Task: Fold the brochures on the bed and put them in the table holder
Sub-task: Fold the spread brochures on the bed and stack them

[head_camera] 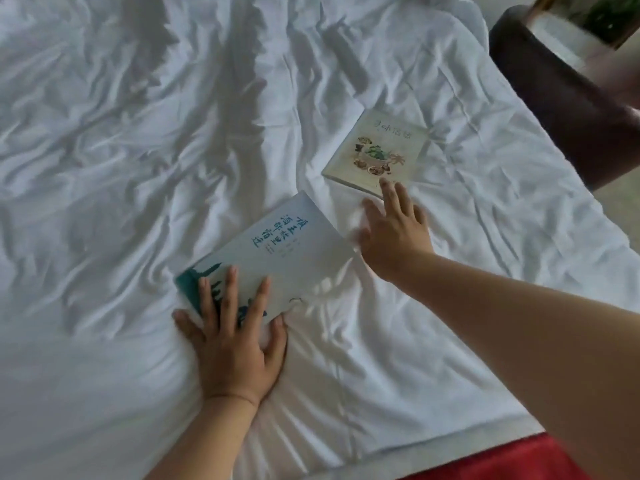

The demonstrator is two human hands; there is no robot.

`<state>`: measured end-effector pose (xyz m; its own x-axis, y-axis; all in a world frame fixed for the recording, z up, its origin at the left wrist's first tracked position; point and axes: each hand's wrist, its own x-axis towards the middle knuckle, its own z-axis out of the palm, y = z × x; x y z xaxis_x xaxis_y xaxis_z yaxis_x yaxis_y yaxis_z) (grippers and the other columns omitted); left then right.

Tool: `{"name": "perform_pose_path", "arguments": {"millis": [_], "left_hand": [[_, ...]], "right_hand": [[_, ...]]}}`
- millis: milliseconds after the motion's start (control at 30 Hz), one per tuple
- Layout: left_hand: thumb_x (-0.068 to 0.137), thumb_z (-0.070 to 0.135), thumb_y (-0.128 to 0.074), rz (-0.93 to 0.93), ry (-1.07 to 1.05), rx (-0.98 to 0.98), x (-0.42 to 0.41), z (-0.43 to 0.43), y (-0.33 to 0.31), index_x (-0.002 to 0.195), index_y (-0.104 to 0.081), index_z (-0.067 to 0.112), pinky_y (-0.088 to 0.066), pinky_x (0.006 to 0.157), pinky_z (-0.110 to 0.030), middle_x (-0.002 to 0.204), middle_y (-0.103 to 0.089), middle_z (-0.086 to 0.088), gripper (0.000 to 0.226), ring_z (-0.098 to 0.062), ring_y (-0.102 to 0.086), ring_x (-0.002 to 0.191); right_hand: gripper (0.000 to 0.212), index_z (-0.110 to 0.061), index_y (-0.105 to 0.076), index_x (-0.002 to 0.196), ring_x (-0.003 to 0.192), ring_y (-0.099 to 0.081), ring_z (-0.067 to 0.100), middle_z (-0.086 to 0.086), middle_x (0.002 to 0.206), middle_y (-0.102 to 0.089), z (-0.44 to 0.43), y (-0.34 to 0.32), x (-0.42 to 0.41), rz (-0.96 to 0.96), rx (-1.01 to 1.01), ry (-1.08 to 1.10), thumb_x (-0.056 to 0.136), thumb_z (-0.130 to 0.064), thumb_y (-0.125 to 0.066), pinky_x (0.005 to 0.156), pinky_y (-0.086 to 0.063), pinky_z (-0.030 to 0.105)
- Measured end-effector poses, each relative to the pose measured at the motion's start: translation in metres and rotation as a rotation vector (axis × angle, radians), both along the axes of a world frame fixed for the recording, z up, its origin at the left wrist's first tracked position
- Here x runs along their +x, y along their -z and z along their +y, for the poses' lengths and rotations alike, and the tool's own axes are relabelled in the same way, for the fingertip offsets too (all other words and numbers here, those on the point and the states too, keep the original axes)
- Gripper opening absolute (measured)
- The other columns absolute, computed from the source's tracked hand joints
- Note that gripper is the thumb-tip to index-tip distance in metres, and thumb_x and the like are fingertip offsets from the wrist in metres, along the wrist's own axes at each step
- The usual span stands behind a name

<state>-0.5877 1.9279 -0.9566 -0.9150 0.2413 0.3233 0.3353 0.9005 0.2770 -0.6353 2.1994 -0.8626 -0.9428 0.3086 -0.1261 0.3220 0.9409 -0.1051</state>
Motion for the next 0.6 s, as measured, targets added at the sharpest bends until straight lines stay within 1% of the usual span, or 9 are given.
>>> {"name": "perform_pose_path", "arguments": {"millis": [100, 167, 200, 267, 300, 367, 467, 600], "left_hand": [[0.089, 0.048, -0.050, 0.000, 0.012, 0.013, 0.000, 0.000, 0.003, 0.148, -0.049, 0.036, -0.005, 0.113, -0.078, 0.167, -0.027, -0.010, 0.061, -0.043, -0.010, 0.155], [0.089, 0.048, -0.050, 0.009, 0.011, 0.012, -0.003, 0.000, 0.003, 0.149, -0.047, 0.037, -0.004, 0.114, -0.077, 0.167, -0.026, -0.010, 0.061, -0.042, -0.010, 0.155], [0.090, 0.048, -0.050, 0.012, 0.006, 0.015, -0.003, 0.000, 0.004, 0.150, -0.047, 0.037, -0.002, 0.115, -0.076, 0.167, -0.026, -0.010, 0.061, -0.042, -0.010, 0.155], [0.090, 0.048, -0.050, 0.018, 0.008, 0.016, -0.003, 0.000, 0.004, 0.150, -0.045, 0.038, -0.001, 0.115, -0.075, 0.167, -0.025, -0.010, 0.061, -0.041, -0.009, 0.156], [0.091, 0.048, -0.050, 0.022, 0.012, 0.013, -0.002, 0.000, 0.004, 0.150, -0.045, 0.038, -0.001, 0.115, -0.075, 0.168, -0.024, -0.009, 0.061, -0.041, -0.009, 0.156], [0.091, 0.049, -0.050, 0.028, 0.012, 0.012, -0.002, -0.001, 0.005, 0.151, -0.045, 0.039, 0.000, 0.116, -0.074, 0.168, -0.024, -0.009, 0.060, -0.041, -0.009, 0.156], [0.091, 0.049, -0.050, 0.038, 0.013, 0.016, -0.002, -0.002, 0.007, 0.150, -0.046, 0.039, 0.000, 0.116, -0.073, 0.168, -0.024, -0.008, 0.060, -0.040, -0.010, 0.156], [0.091, 0.048, -0.049, 0.013, 0.026, 0.027, -0.005, -0.004, 0.004, 0.151, -0.045, 0.038, -0.002, 0.115, -0.074, 0.168, -0.024, -0.008, 0.060, -0.041, -0.010, 0.155]], "right_hand": [[0.043, -0.023, -0.047, 0.144, 0.159, 0.010, 0.027, 0.005, 0.173, 0.009, 0.010, 0.001, -0.015, -0.019, 0.027, 0.017, 0.103, -0.032, -0.041, 0.124, -0.010, 0.047], [0.043, -0.021, -0.050, 0.144, 0.159, 0.010, 0.026, 0.005, 0.173, 0.010, 0.010, 0.002, -0.021, -0.036, 0.033, 0.002, 0.102, -0.030, -0.042, 0.124, -0.010, 0.046], [0.045, -0.021, -0.048, 0.146, 0.159, 0.009, 0.025, 0.004, 0.173, 0.010, 0.009, 0.004, -0.023, -0.049, 0.025, 0.008, 0.102, -0.029, -0.041, 0.125, -0.009, 0.046], [0.056, -0.020, -0.036, 0.155, 0.159, 0.007, 0.025, 0.005, 0.173, 0.009, 0.006, 0.007, -0.026, -0.086, 0.026, 0.026, 0.101, -0.027, -0.042, 0.126, -0.008, 0.044], [0.062, -0.018, -0.029, 0.159, 0.159, 0.005, 0.026, 0.007, 0.172, 0.007, 0.004, 0.009, -0.027, -0.104, 0.042, 0.029, 0.099, -0.027, -0.044, 0.126, -0.008, 0.043], [0.072, -0.016, -0.022, 0.161, 0.158, 0.001, 0.028, 0.009, 0.172, 0.003, 0.000, 0.012, -0.027, -0.112, 0.073, 0.027, 0.096, -0.028, -0.050, 0.126, -0.009, 0.043], [0.075, -0.015, -0.019, 0.162, 0.158, -0.003, 0.028, 0.009, 0.172, -0.001, -0.007, 0.014, -0.019, -0.101, 0.092, 0.029, 0.095, -0.029, -0.051, 0.126, -0.013, 0.042], [0.068, -0.015, -0.025, 0.160, 0.157, -0.005, 0.025, 0.009, 0.172, -0.005, -0.023, 0.016, 0.014, -0.069, 0.095, -0.004, 0.097, -0.023, -0.048, 0.124, -0.015, 0.039]]}}
